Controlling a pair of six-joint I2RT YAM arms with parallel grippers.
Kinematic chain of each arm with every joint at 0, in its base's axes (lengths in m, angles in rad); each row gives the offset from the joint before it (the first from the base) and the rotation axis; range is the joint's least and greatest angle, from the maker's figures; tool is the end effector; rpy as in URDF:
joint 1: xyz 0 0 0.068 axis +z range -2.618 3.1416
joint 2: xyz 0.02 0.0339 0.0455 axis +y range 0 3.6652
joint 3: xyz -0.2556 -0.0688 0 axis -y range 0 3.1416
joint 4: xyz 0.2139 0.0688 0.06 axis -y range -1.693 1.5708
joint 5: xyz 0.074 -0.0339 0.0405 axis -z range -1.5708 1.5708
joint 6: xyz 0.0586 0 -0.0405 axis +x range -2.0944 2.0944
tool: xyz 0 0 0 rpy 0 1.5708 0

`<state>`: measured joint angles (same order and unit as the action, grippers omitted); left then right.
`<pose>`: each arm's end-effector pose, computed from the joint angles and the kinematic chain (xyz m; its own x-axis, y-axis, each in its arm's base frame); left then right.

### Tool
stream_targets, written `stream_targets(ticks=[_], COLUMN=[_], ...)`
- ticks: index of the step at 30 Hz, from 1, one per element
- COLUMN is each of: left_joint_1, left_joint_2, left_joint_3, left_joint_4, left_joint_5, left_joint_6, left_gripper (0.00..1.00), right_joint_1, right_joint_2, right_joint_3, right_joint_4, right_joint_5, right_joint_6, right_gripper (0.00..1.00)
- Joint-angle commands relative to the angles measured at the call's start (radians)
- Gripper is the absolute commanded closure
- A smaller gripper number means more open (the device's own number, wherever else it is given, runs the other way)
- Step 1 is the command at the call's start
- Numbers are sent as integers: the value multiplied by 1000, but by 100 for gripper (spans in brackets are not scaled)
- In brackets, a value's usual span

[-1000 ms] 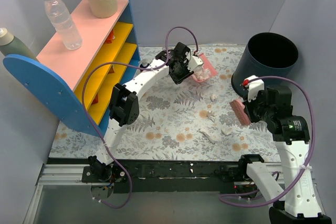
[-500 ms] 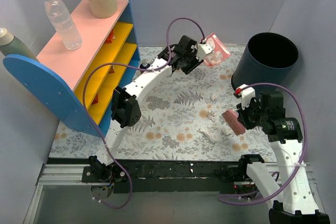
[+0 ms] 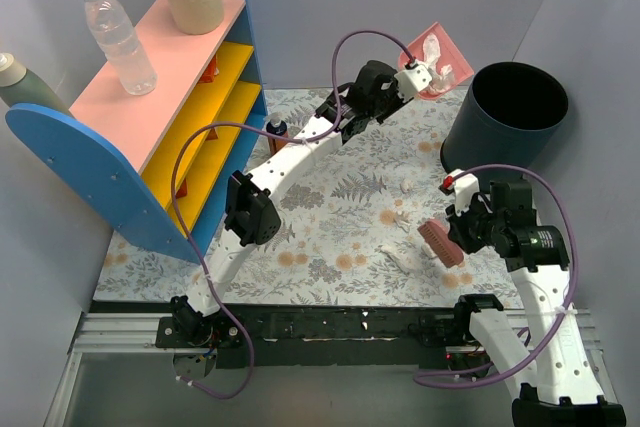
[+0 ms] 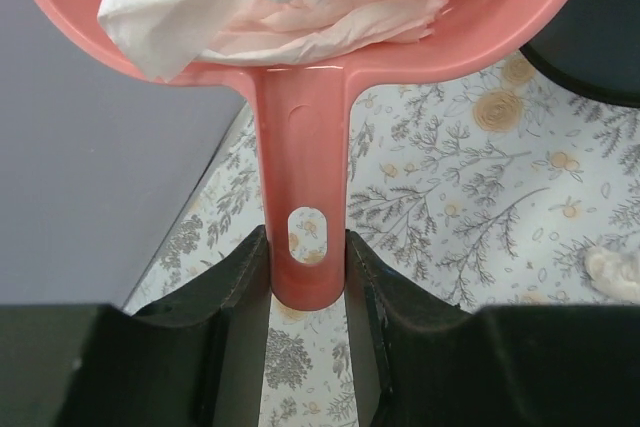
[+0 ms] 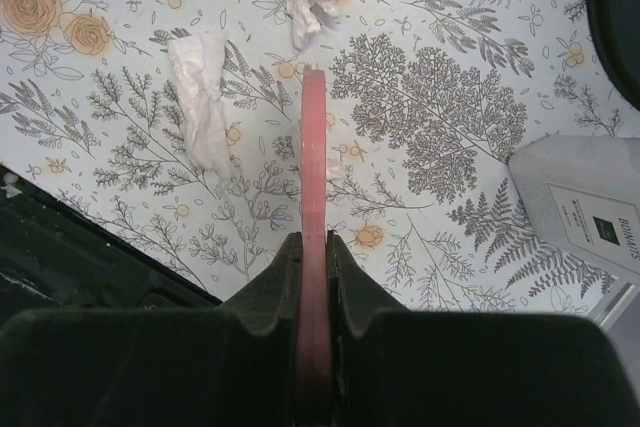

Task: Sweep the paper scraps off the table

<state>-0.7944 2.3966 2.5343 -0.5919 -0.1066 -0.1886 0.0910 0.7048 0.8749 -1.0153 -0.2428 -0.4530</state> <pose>0.3761 -0.3740 0.3175 -0.4224 0.1641 -0.8914 0.5734 0.8101 -0.1226 0.1111 0.0243 0.2765 -0.5617 -0.4779 -0.6754 -0.5482 0.8264 -0.1287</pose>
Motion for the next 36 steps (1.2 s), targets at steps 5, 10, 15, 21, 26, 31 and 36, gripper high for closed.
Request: stream_targets(ticks=[5, 10, 15, 21, 26, 31, 36], left_joint_1=[1, -8, -3, 24, 44, 63, 66], left_joint_2=[9, 3, -56, -184, -293, -427, -514], left_joint_3=[50, 50, -40, -170, -308, -515, -758], left_joint_4=[121, 93, -47, -242, -339, -419, -502], left_joint_5=[-62, -62, -35, 21, 56, 100, 260], left_joint_6=[49, 14, -43, -132, -160, -166, -147], left_gripper=[100, 100, 100, 100, 100, 100, 100], right_joint_1=[-2, -2, -2, -2, -4, -4, -4], right_joint_2=[-19, -14, 8, 114, 156, 167, 208], right_joint_3=[-19, -19, 103, 387, 533, 579, 552], right_joint_4=[26, 35, 53, 34, 128, 348, 622], right_joint_5=[-32, -38, -52, -50, -15, 113, 296], right_joint_6=[-27, -29, -9, 36, 91, 171, 206], right_gripper=[99, 99, 99, 99, 99, 99, 99])
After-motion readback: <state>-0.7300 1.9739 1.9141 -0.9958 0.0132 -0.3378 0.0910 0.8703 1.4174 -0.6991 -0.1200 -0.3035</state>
